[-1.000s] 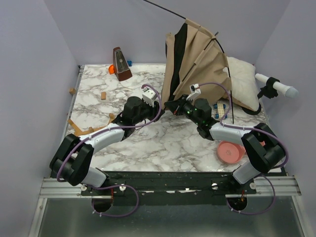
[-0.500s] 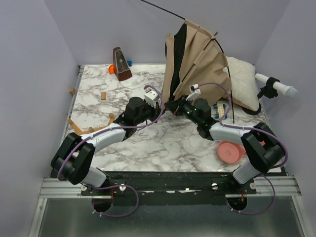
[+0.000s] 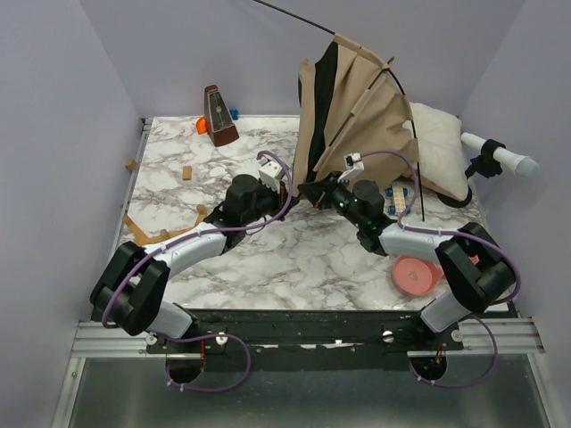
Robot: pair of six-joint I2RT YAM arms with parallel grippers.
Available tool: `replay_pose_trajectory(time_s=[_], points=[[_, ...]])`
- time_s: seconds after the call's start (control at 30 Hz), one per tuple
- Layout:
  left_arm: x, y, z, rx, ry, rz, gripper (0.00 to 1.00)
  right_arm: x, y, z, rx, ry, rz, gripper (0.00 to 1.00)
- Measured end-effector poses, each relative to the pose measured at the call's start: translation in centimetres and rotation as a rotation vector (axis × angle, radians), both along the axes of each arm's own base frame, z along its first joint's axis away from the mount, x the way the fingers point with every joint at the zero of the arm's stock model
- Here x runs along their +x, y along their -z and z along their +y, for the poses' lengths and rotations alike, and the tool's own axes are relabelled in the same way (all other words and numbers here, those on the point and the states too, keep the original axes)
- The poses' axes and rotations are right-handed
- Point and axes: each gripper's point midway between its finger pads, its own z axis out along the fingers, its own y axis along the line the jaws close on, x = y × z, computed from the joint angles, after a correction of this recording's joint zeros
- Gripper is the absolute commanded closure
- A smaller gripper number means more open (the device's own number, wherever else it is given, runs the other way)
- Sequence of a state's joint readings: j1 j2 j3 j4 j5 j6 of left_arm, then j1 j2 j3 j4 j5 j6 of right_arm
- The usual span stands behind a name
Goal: Set up the pet tent
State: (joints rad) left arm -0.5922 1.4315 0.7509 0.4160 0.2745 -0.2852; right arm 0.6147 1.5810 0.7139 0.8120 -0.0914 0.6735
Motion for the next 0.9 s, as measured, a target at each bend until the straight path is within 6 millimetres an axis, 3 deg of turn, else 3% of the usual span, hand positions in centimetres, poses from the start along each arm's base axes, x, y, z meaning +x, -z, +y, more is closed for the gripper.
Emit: replay_pose_trajectory(time_s=[0.63, 0.8, 0.9], points=[[-0.7, -3.3, -2.3, -0.240, 0.049, 0.081, 1.00, -2.3, -2.9, -3.0, 0.201, 0.135, -0.113, 1.00], [-0.1, -3.1, -2.3, -0.284, 0.032, 0.100, 1.00, -1.9, -2.3, -3.0, 0.218, 0.150, -0.114, 1.00], [0.8, -3.9, -2.0, -0.315, 0.000, 0.072, 1.00, -2.6, -1.3, -2.0, 0.220, 0.115, -0.085, 1.00]])
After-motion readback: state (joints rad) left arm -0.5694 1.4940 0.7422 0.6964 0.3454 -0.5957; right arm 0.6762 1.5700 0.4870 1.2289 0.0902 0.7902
